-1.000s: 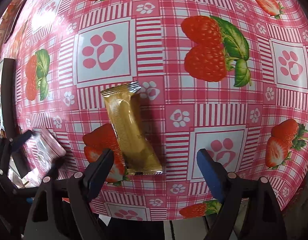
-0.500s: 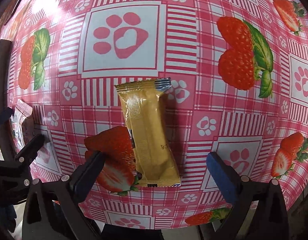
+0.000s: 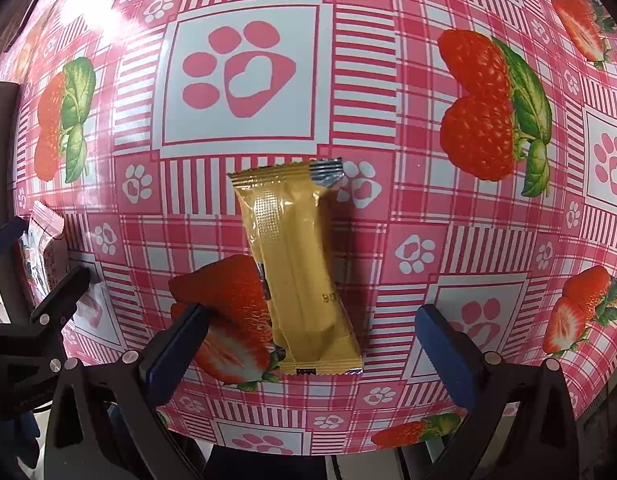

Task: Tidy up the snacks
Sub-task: 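Grasp the gold bar with the right tool while the left tool grasps a cranberry packet, then place the gold bar and cranberry packet into the white tray, opening both tools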

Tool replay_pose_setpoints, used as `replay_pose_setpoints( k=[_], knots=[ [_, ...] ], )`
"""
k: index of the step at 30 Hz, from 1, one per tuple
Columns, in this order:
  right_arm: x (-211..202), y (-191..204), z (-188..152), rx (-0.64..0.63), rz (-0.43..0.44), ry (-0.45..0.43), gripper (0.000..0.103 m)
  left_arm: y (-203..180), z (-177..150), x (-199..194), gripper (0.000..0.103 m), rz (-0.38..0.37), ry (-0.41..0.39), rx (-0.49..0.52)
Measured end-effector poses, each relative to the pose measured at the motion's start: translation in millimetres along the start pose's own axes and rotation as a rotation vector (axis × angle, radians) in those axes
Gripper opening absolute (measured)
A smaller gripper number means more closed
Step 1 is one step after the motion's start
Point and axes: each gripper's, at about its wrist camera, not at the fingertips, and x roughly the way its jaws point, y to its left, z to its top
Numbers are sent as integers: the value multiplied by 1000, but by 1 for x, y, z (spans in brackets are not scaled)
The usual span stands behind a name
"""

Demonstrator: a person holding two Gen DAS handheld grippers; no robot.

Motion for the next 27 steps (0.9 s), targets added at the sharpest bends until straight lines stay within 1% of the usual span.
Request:
replay_pose_setpoints(
  k=[2, 3, 4, 5, 6, 7, 8, 12, 15, 18, 21, 23, 25, 27],
  knots=[
    [-1, 1, 1, -4, -5, -7, 102, 0, 6, 1, 102, 2, 19, 3],
    [-3, 2, 0, -6, -9, -18, 99, -1, 9, -1, 96, -2, 21, 5],
    [-6, 3, 0, -9, -7, -35, 91, -3, 11, -3, 91, -4, 13, 14],
    [-12, 5, -1, -18, -9, -56, 78, -7, 11, -8, 78, -8, 0, 34],
    [-17, 7, -1, -32, -13, -74, 70, -11, 13, -13, 63, -15, -5, 51],
    [-21, 9, -1, -45, -18, -88, 50, -14, 14, -16, 54, -24, -6, 62],
    [-26, 11, 1, -63, -23, -103, 25, -16, 16, -18, 42, -31, -6, 67],
    [-31, 9, 7, -40, 31, -102, 24, -9, 23, -23, 41, -109, -14, 21],
    [-45, 13, 9, -31, 120, -119, 24, 4, 21, -40, 41, -144, -68, -14],
    [-65, 32, 16, -82, 176, -147, 24, 26, 18, -67, 41, -165, -139, -67],
    [-91, 69, 29, -163, 223, -178, 24, 61, 9, -95, 41, -154, -206, -148],
    [-106, 99, 38, -218, 264, -194, 24, 92, -2, -108, 41, -119, -240, -218],
    [-119, 134, 46, -274, 308, -205, 24, 121, -19, -112, 41, -89, -250, -293],
    [-128, 172, 51, -333, 340, -209, 24, 149, -37, -108, 41, -60, -240, -361]
  ],
)
